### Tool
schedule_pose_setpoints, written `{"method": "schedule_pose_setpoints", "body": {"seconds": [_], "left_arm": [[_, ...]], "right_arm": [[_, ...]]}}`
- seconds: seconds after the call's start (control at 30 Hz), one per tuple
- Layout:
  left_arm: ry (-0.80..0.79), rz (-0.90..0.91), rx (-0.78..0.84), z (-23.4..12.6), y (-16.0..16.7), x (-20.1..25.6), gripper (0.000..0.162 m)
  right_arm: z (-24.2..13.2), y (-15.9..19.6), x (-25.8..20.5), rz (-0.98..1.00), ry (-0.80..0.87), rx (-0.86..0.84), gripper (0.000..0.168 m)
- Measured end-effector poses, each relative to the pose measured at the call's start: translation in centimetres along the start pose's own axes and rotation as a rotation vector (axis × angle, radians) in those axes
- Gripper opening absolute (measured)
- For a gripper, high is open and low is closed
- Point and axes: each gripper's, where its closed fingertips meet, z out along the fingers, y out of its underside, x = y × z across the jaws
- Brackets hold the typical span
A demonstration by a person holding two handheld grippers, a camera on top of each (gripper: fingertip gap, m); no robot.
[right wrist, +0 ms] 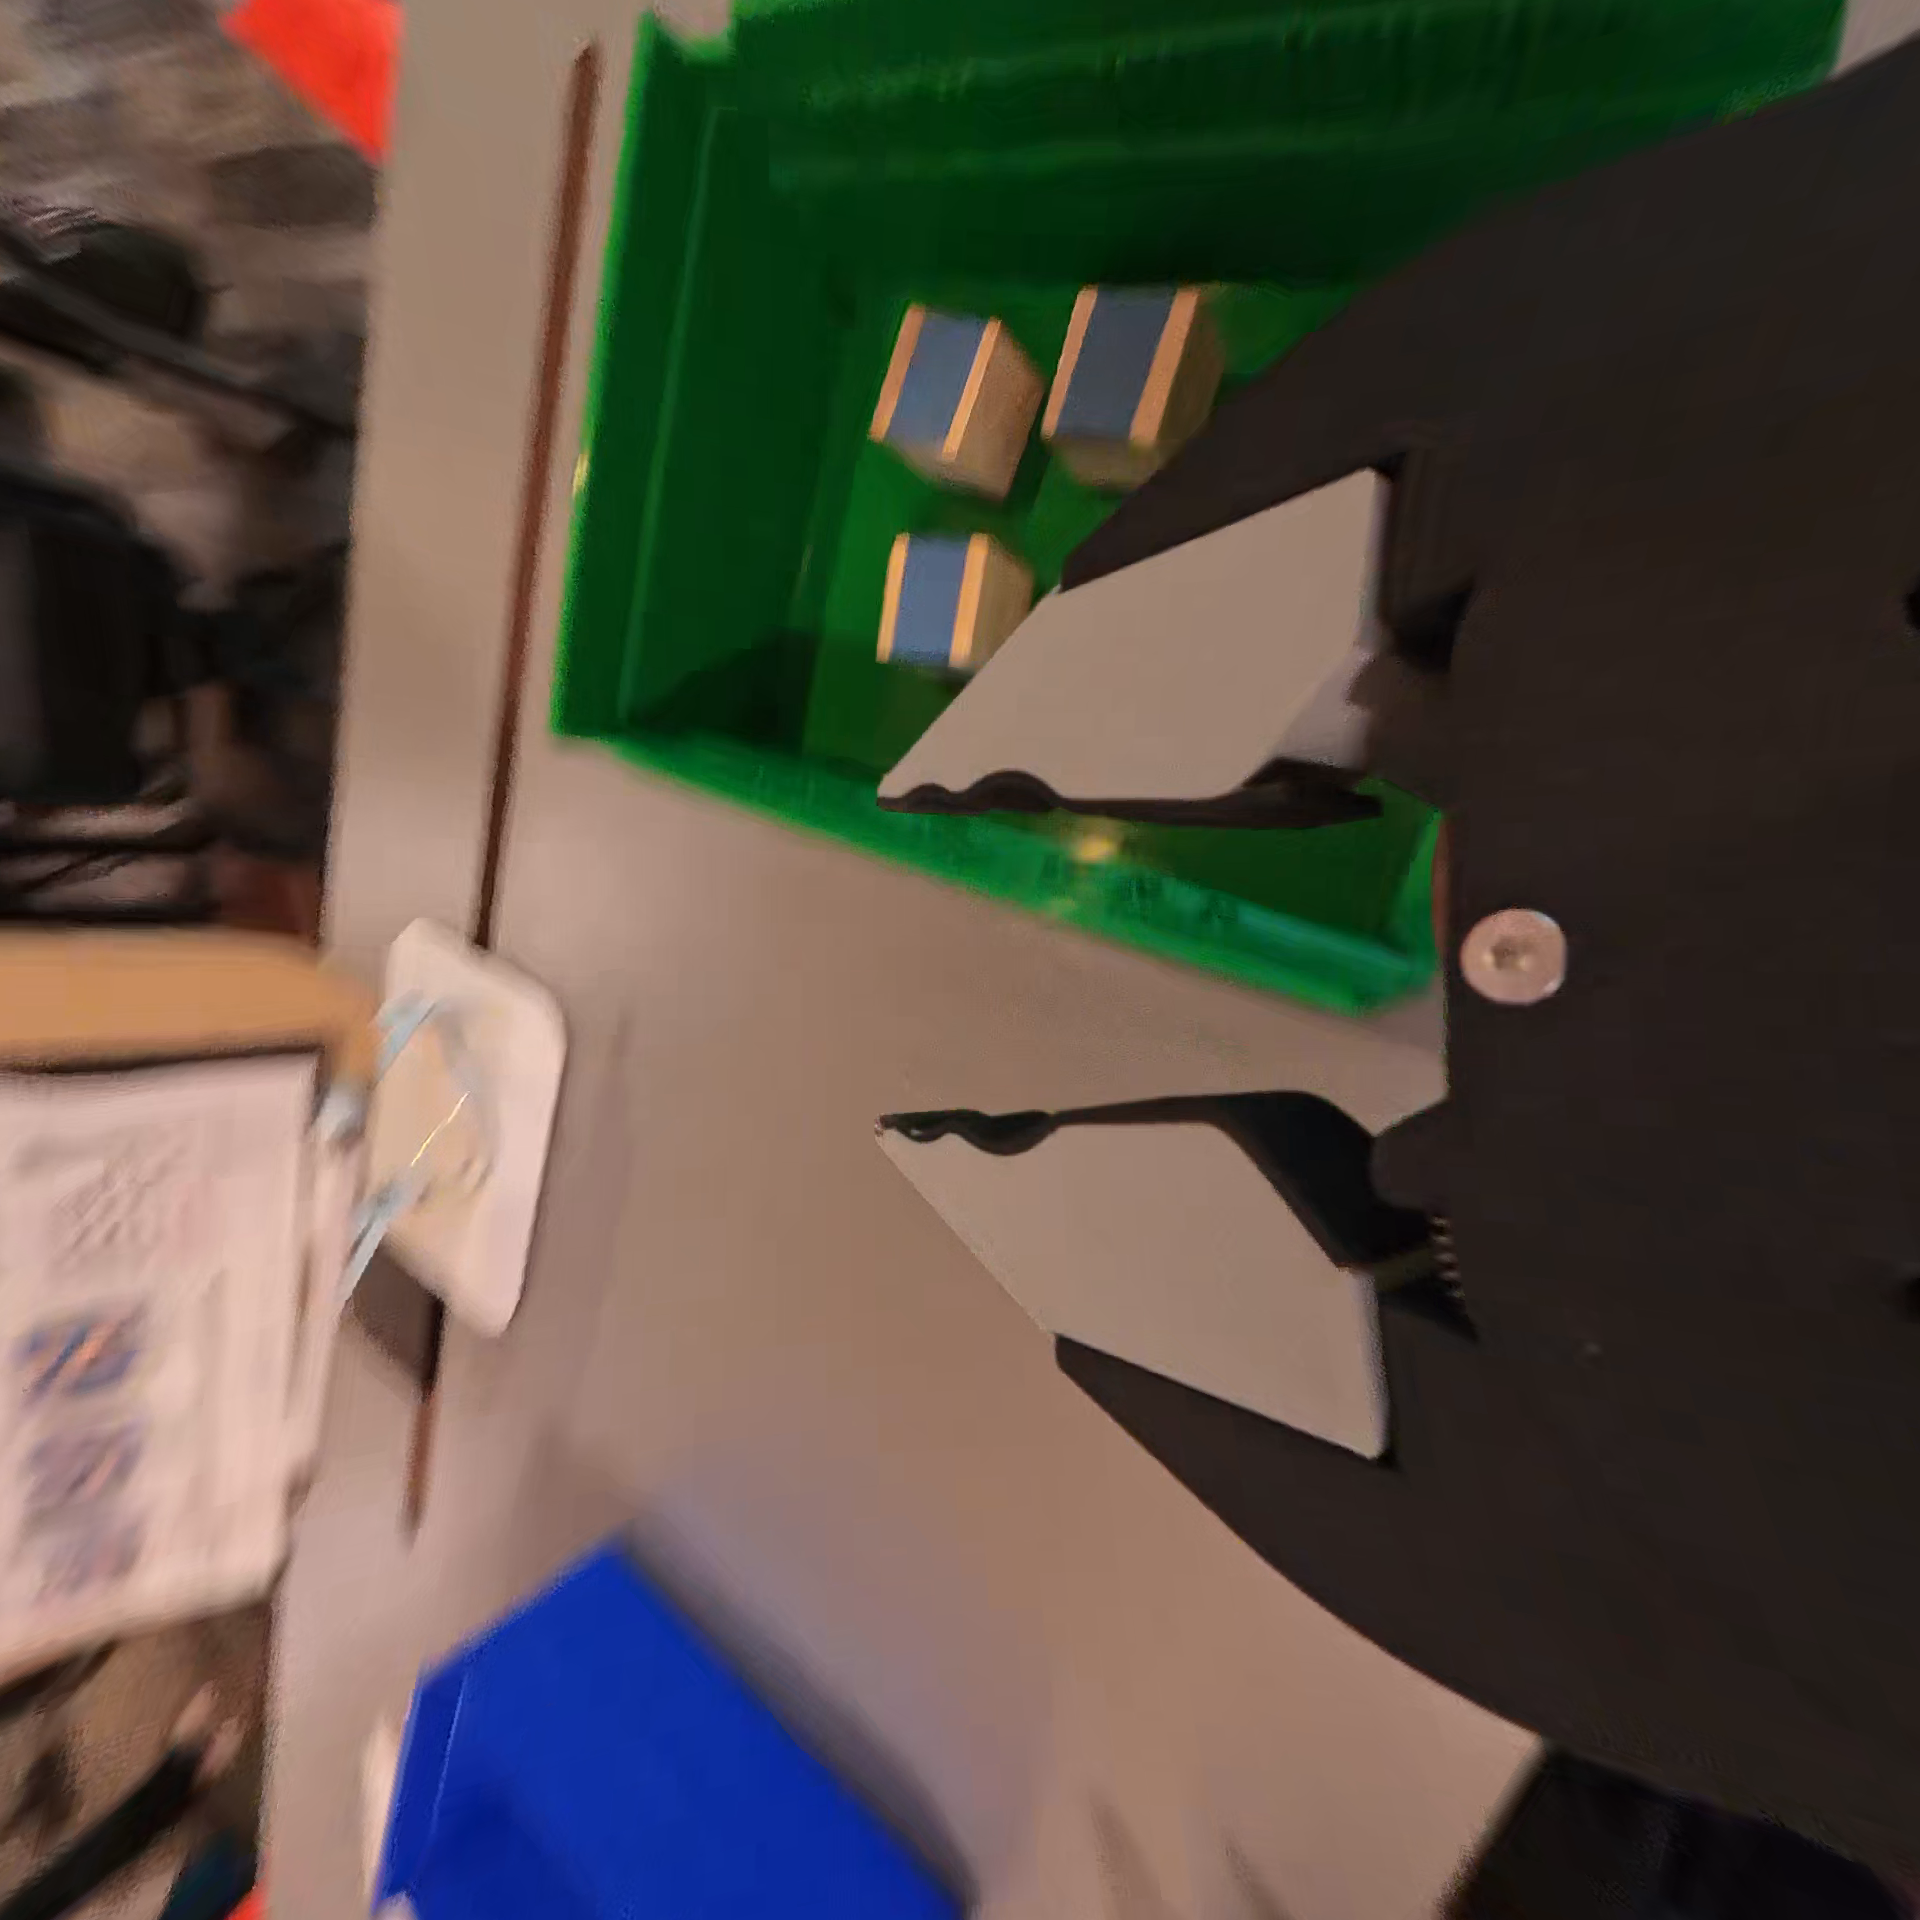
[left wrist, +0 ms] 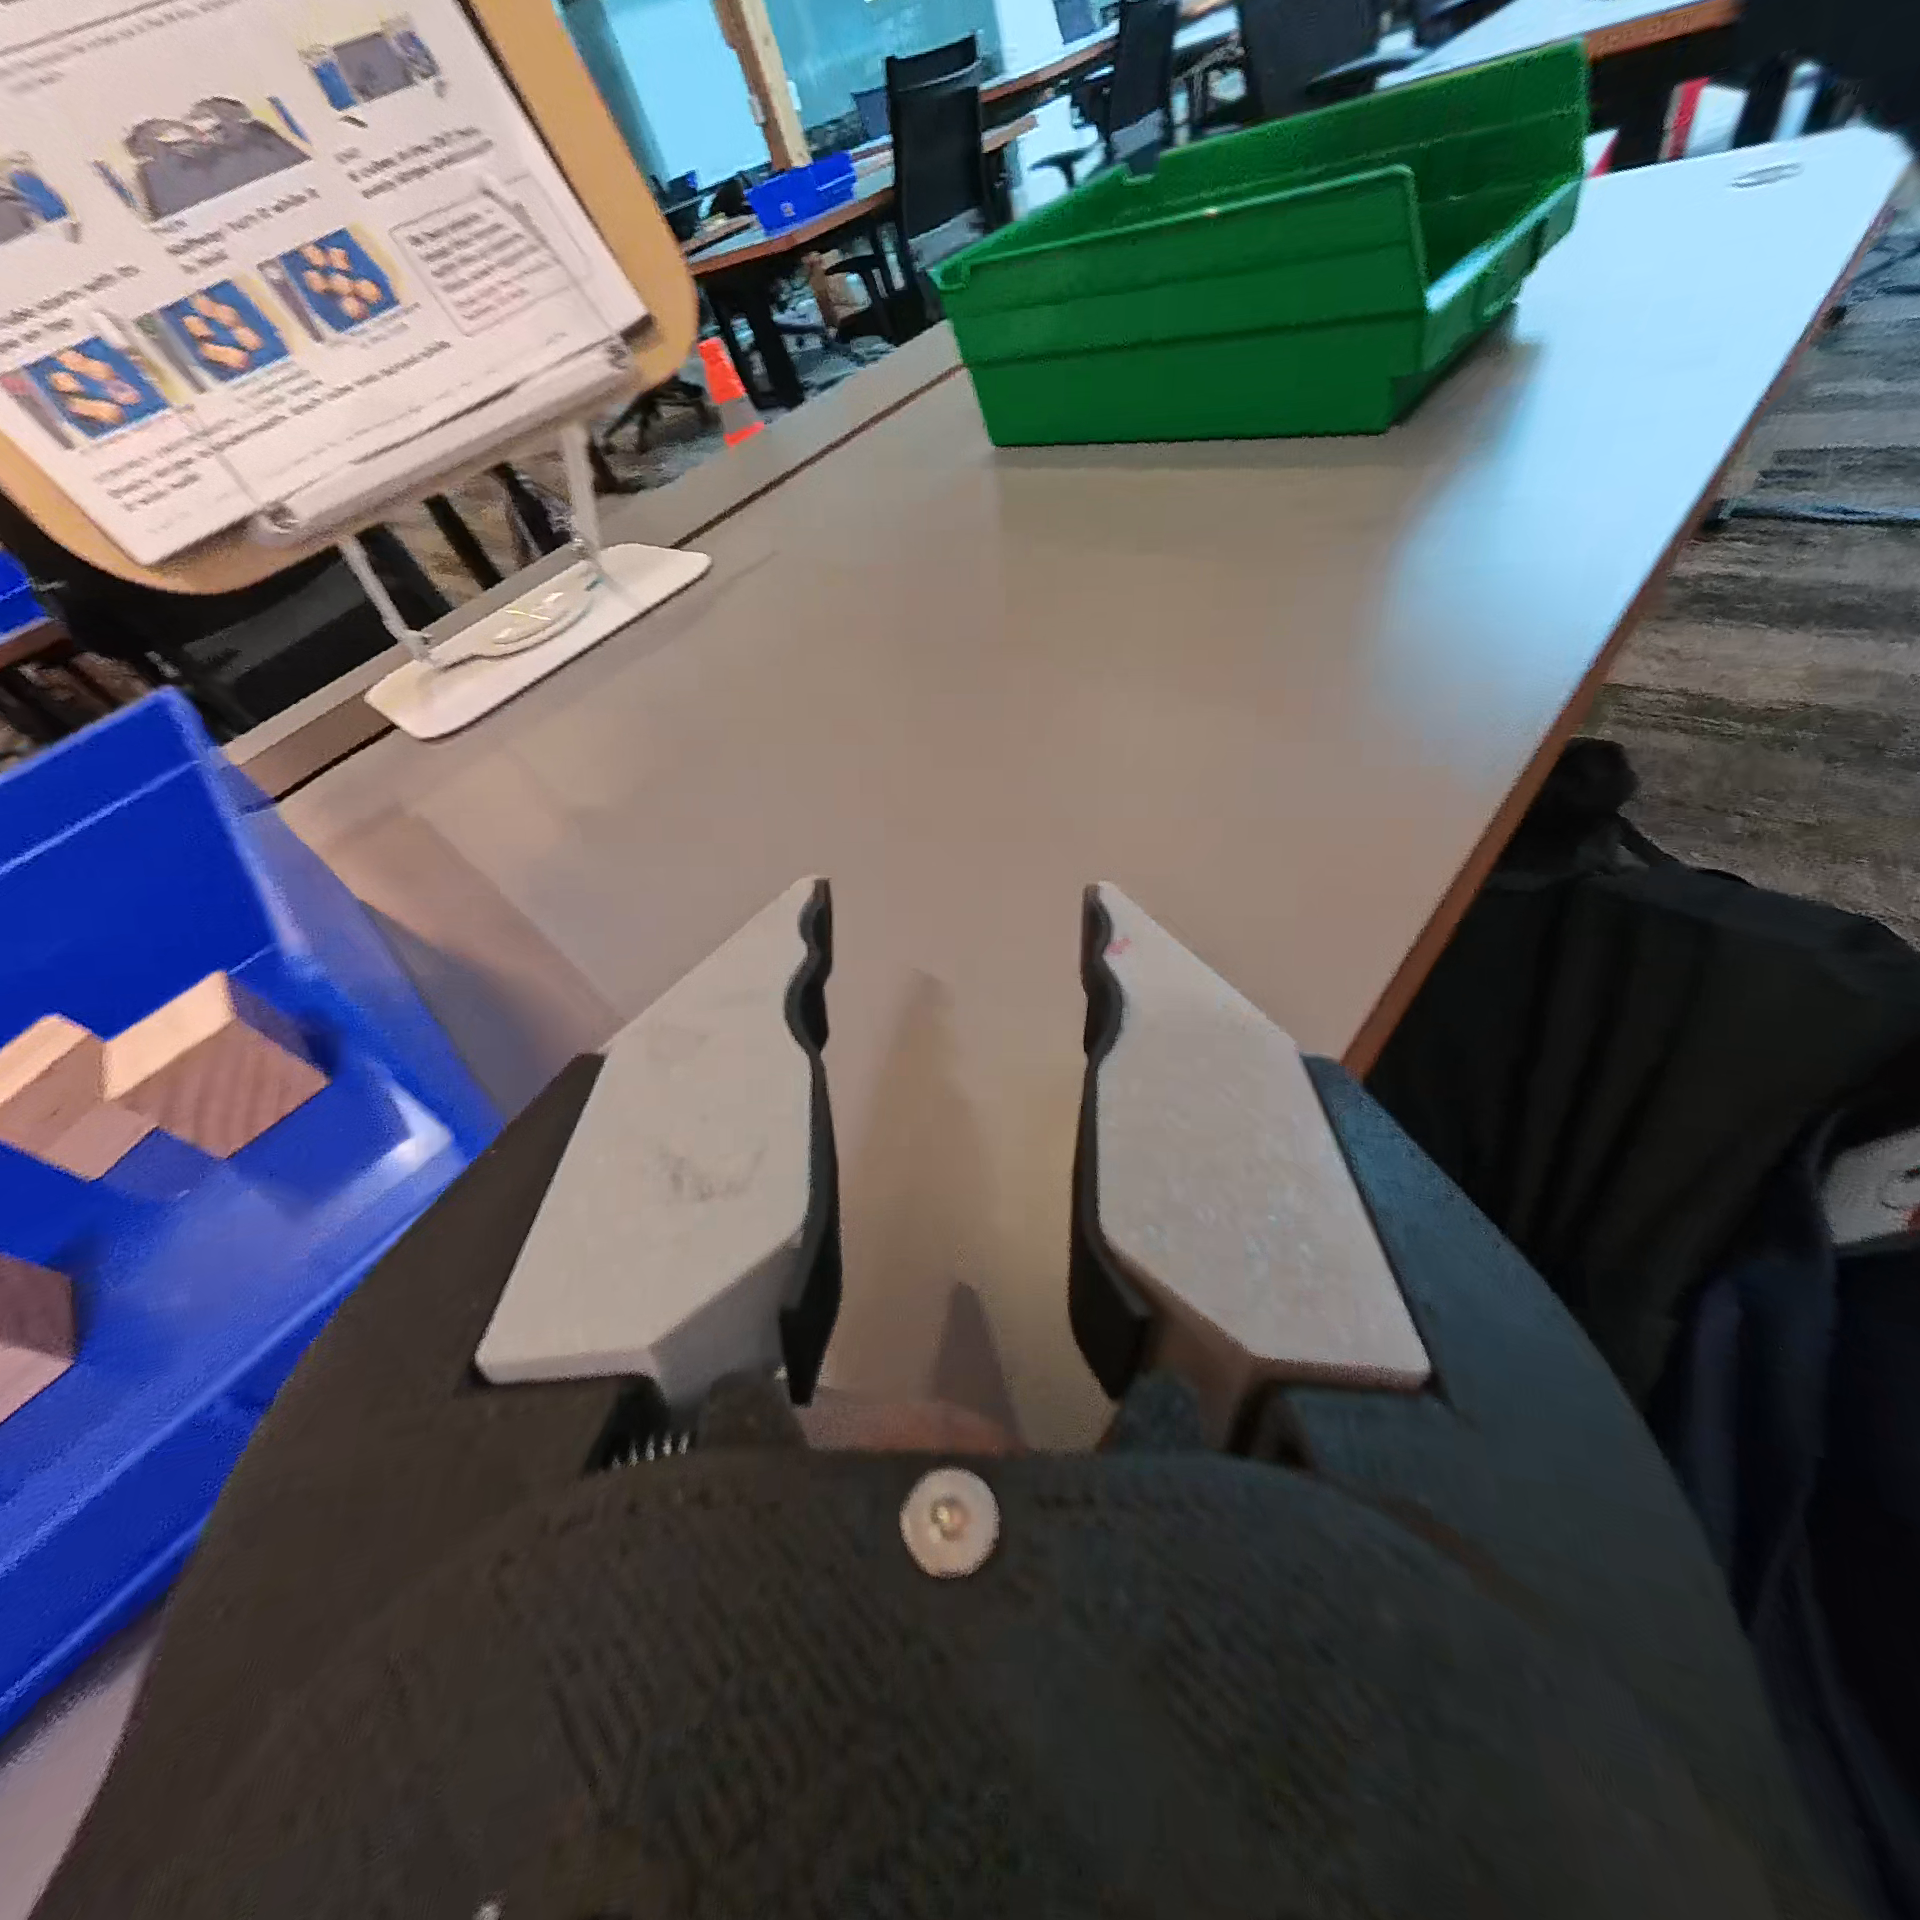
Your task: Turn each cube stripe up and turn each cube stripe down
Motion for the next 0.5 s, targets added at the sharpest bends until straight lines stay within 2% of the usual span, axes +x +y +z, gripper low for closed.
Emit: {"method": "schedule_pose_setpoints", "body": {"seconds": [0.13, 0.27, 0.37, 0.5], "left_arm": [[-0.155, -0.027, -0.046, -1.2, -1.5, -4.6, 0.046], [-0.260, -0.137, -0.127, -2.2, -3.0, -11.7, 0.050], [-0.337, -0.206, -0.247, -2.1, -2.1, -17.9, 0.051], [-0.325, -0.344, -0.463, -0.1, 1.7, -23.0, 0.058]], "right_arm": [[-4.6, 0.5, -8.0, -0.085, -0.160, 0.136, 0.052], [-5.7, 1.8, -12.6, -0.147, -0.275, 0.129, 0.052], [-5.8, 2.6, -13.7, -0.206, -0.285, 0.097, 0.053], [-5.8, 3.0, -13.9, -0.200, -0.305, 0.093, 0.052]]}}
